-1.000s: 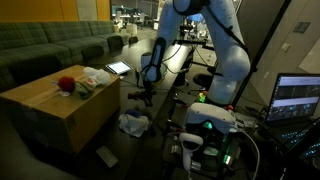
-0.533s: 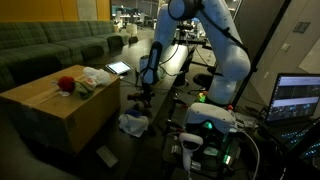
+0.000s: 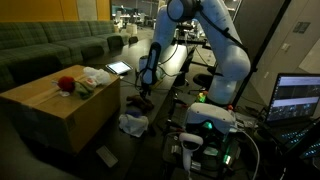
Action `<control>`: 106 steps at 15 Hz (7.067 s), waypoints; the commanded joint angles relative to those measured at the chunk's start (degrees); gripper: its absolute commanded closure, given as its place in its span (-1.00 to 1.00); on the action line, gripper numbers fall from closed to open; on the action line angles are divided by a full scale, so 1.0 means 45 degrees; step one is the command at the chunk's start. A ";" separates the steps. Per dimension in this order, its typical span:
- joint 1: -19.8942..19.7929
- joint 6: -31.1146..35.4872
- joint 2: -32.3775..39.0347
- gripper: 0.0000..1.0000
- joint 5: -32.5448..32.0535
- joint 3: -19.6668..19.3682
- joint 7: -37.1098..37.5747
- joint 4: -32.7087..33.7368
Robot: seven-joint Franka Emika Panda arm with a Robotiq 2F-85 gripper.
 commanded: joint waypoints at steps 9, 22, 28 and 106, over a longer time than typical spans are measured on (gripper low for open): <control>0.0789 0.0929 -0.0735 -1.00 0.0278 -0.0436 -0.0018 -0.0516; 0.3301 0.1683 -0.2200 -1.00 0.0790 0.0444 0.0788 -0.2846; 0.3708 0.1672 -0.2372 -1.00 0.1799 0.2208 0.1323 -0.3372; 0.3833 0.0231 -0.1416 0.94 0.1184 0.2460 -0.1625 -0.2584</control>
